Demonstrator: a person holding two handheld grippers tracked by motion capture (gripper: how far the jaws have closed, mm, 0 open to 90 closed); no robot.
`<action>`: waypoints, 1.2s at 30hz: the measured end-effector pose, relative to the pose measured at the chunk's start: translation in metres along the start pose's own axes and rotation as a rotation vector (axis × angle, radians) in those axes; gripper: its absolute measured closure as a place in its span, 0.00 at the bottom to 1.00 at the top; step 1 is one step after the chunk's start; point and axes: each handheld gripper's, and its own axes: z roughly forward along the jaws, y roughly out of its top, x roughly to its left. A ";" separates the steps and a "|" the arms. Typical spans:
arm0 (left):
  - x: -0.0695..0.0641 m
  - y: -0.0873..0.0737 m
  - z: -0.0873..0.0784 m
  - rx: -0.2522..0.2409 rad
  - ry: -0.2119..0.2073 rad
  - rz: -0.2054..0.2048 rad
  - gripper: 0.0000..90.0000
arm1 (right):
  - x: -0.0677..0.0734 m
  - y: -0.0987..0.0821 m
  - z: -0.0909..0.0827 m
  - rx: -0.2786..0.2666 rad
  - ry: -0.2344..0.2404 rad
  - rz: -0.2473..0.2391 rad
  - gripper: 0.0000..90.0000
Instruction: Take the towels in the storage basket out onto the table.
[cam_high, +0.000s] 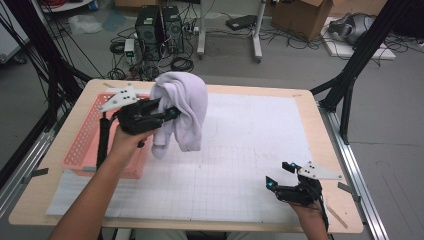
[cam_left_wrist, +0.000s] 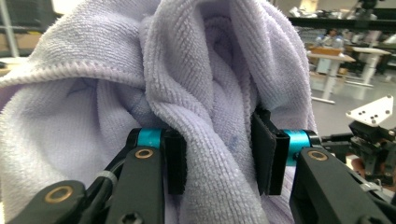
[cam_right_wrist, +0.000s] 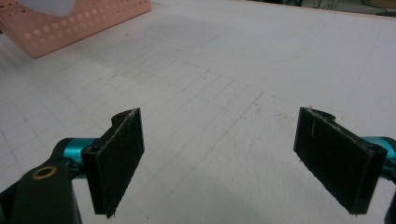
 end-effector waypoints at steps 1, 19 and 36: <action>-0.001 -0.002 0.005 0.006 -0.005 0.001 0.69 | 0.000 0.000 0.000 -0.002 -0.001 -0.003 0.16; -0.021 -0.084 0.102 0.206 -0.049 -0.088 0.67 | -0.005 -0.003 -0.002 0.007 -0.007 0.004 0.16; -0.014 -0.095 0.098 0.239 0.077 -0.169 0.29 | -0.004 -0.004 -0.001 0.016 -0.006 0.005 0.16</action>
